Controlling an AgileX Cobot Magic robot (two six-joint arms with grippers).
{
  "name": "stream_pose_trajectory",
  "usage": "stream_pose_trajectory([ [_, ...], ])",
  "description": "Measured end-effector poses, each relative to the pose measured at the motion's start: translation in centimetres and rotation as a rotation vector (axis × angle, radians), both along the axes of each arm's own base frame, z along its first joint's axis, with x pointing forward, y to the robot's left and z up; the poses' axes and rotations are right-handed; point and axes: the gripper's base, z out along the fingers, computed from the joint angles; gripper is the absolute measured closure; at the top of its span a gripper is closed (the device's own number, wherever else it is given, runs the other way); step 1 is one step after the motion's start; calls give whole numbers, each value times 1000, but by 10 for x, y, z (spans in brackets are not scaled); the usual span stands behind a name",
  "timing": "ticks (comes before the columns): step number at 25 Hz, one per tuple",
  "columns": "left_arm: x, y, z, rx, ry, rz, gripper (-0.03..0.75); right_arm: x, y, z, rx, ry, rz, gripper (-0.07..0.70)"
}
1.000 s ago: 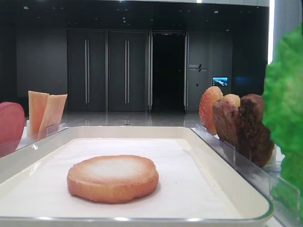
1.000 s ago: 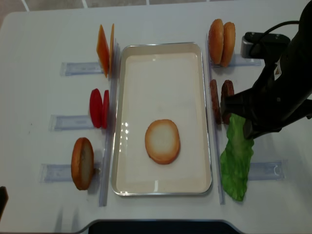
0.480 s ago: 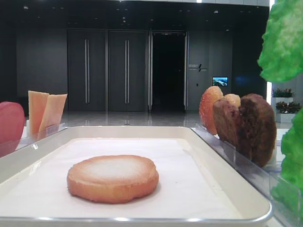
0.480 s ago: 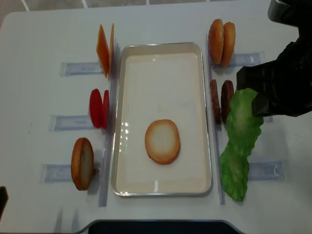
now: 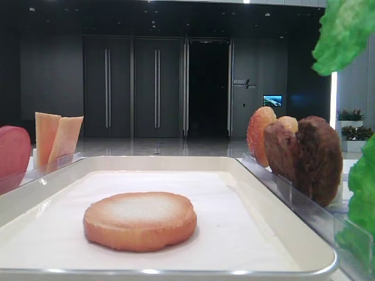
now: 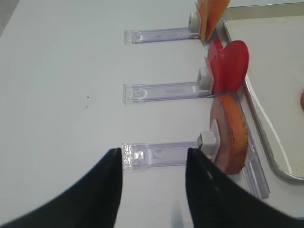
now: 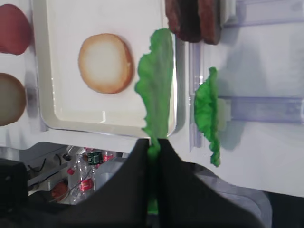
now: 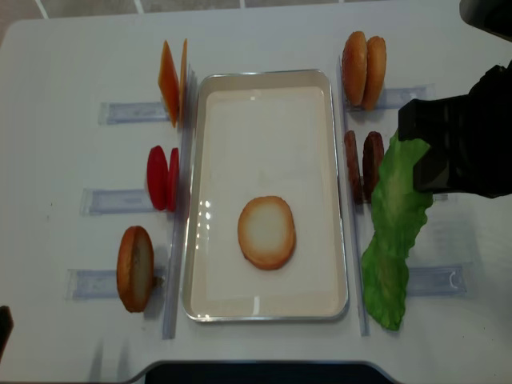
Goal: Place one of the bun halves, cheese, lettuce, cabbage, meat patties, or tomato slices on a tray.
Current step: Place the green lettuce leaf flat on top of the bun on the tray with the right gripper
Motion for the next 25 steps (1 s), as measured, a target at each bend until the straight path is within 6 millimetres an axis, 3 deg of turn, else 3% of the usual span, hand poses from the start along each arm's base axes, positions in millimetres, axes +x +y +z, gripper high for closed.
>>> stream_pose_trajectory([
  [10, 0, 0, 0, 0, 1, 0, 467, 5, 45, 3, 206, -108, 57, 601],
  [16, 0, 0, 0, 0, 1, 0, 542, 17, 87, -26, 211, -51, 106, 601],
  [25, 0, 0, 0, 0, 1, 0, 683, 38, 126, -66, 281, 16, 151, 601],
])
